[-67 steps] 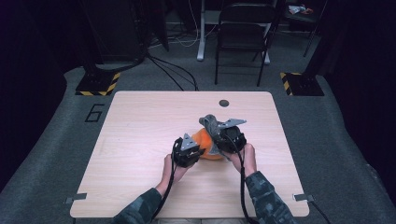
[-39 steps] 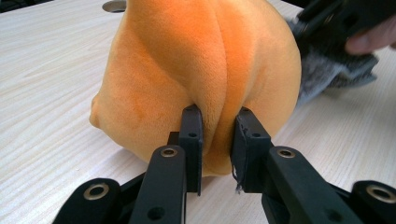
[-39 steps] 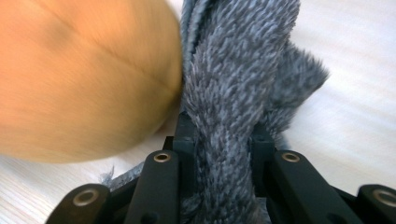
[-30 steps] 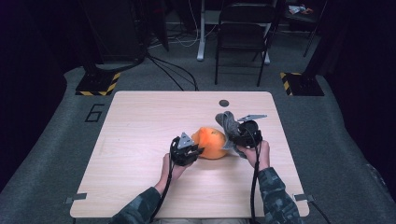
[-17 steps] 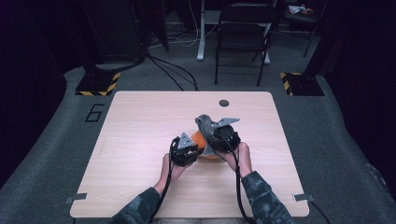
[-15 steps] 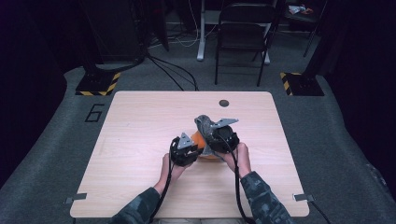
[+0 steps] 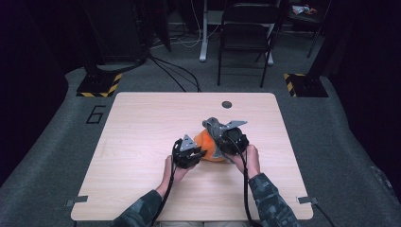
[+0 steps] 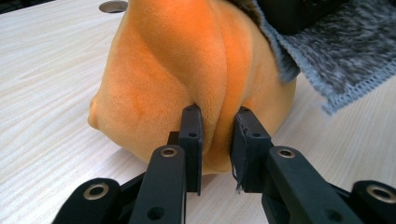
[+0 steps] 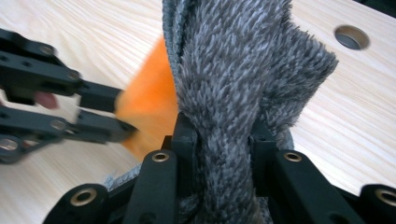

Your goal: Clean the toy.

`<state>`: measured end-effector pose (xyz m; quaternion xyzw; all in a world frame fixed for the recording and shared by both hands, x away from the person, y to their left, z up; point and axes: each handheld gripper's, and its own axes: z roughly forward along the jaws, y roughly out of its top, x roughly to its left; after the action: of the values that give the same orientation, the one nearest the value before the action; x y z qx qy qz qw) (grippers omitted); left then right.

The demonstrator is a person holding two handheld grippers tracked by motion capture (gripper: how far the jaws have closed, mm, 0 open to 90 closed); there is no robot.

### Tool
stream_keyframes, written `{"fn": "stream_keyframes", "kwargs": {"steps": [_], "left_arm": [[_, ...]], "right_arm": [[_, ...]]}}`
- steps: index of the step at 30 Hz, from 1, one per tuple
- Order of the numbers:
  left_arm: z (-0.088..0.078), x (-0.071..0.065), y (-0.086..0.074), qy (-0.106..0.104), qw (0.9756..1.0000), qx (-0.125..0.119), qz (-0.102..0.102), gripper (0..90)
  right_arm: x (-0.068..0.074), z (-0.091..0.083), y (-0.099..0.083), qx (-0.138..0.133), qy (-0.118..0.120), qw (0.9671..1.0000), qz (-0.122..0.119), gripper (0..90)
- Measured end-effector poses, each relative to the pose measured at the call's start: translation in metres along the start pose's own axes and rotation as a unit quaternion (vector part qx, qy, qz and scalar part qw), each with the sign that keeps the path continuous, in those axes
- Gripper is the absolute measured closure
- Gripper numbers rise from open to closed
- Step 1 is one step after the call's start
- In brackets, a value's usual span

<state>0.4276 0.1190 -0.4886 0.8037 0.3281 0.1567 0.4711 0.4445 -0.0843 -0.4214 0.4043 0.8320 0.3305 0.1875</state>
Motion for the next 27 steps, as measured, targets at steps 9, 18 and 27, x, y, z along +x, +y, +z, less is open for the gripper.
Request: {"fn": "stream_keyframes", "kwargs": {"steps": [9,18,27], "left_arm": [[0.0,0.0,0.0,-0.002,1.0,0.004,0.001,75.7],[0.001,0.001,0.0,-0.004,1.0,0.004,0.002,75.7],[-0.001,0.005,-0.001,0.003,0.9999,0.01,-0.002,75.6]], "right_arm": [[-0.026,0.005,-0.014,0.02,0.003,0.999,0.04,70.4],[-0.047,0.019,-0.028,0.045,-0.002,0.9961,0.076,70.4],[-0.062,0.048,-0.056,0.108,0.004,0.9886,0.105,71.3]]}}
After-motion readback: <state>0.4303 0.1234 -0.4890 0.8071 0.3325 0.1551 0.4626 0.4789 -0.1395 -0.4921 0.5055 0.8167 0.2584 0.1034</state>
